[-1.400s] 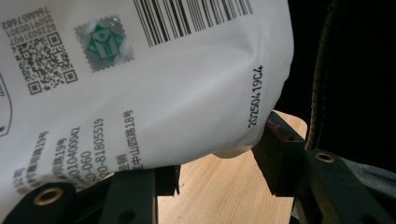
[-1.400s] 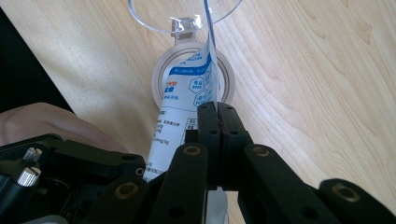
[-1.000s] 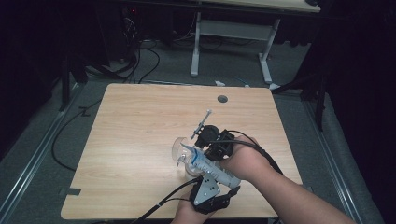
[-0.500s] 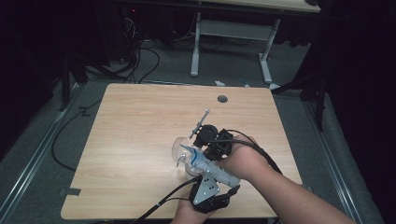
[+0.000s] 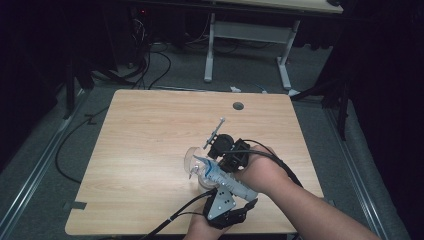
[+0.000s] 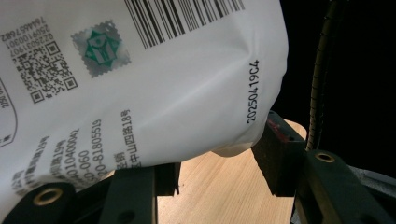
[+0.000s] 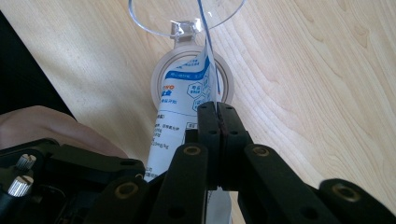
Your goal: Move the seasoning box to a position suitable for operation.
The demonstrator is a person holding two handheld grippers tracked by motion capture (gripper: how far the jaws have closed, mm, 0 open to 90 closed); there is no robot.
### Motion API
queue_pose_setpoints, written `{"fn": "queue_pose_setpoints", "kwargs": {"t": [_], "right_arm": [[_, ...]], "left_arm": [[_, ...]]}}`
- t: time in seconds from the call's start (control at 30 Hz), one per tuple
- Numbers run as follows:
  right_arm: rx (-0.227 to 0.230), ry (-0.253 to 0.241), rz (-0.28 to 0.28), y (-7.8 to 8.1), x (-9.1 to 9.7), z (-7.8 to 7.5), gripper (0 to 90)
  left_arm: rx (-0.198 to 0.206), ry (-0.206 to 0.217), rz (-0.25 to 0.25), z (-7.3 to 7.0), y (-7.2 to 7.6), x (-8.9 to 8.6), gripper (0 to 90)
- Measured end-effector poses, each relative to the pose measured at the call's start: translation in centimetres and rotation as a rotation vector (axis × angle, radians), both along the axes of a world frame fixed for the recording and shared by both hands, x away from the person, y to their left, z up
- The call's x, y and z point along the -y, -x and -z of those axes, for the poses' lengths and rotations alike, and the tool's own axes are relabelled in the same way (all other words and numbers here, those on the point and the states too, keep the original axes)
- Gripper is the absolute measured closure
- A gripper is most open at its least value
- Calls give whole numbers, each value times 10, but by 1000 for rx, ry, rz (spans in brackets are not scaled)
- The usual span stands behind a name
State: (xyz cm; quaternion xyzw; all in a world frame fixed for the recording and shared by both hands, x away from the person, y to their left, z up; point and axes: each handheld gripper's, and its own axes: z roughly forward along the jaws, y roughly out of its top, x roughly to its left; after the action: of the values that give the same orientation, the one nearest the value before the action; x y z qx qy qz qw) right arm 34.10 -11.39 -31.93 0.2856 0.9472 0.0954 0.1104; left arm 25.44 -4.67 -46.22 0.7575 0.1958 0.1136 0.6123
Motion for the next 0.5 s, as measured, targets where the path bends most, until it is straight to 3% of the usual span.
{"fn": "queue_pose_setpoints", "kwargs": {"t": [0.5], "right_arm": [[2,6,-6,0,-2,1,900]], "left_arm": [[-1,8,-1,-1,0,0,550]]}}
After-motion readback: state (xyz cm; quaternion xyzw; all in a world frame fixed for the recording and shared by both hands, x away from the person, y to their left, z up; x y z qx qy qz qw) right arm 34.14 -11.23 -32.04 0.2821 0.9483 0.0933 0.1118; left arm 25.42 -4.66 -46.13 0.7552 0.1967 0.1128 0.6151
